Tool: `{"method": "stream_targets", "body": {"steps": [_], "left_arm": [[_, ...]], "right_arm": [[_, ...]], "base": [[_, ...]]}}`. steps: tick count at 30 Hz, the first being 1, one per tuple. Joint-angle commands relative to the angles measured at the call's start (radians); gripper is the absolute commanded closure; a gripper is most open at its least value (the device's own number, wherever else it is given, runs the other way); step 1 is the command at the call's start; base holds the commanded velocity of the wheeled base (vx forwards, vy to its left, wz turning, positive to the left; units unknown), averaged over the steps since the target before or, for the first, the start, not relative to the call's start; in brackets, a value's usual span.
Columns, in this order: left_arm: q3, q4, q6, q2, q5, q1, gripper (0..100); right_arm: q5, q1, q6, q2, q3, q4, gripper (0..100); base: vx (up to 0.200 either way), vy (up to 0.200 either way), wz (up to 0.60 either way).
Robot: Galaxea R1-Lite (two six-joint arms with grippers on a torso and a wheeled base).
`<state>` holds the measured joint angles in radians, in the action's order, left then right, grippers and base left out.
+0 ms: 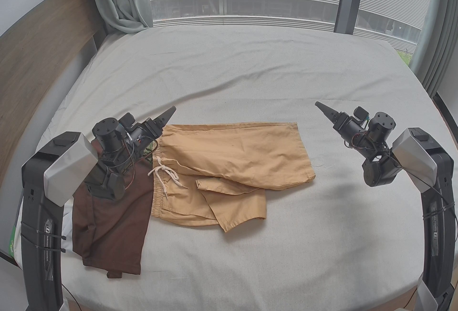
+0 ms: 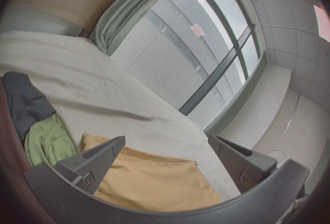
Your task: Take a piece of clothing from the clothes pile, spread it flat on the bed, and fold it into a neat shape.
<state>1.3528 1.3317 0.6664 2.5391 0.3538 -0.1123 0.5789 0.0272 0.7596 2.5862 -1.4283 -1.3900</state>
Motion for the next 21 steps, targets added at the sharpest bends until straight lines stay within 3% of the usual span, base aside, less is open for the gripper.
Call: {"method": "stream_targets", "body": {"steps": [1, 5, 10, 16, 21], "left_arm": [[-0.034, -0.051, 0.001, -0.043, -0.004, 0.008, 0], [-0.144, -0.057, -0.001, -0.132, 0.004, 0.014, 0], [-0.339, -0.028, -0.007, -0.278, 0.039, 0.026, 0], [-0.601, 0.126, -0.019, -0.372, 0.165, 0.042, 0], [-0.748, 0.222, -0.045, -0.376, 0.194, 0.036, 0]], "right_arm": [[0.001, 0.026, -0.02, -0.077, 0.187, -0.086, 0], [-0.001, 0.062, -0.037, -0.132, 0.342, -0.153, 0], [-0.001, 0.122, -0.155, -0.208, 0.539, -0.155, 0], [-0.039, 0.25, -0.184, -0.285, 0.672, -0.155, 0], [-0.044, 0.352, -0.232, -0.314, 0.713, -0.153, 0]], "base": [[0.0, 0.0, 0.0], [0.0, 0.0, 0.0], [0.0, 0.0, 0.0], [0.0, 0.0, 0.0], [0.0, 0.0, 0.0]]}}
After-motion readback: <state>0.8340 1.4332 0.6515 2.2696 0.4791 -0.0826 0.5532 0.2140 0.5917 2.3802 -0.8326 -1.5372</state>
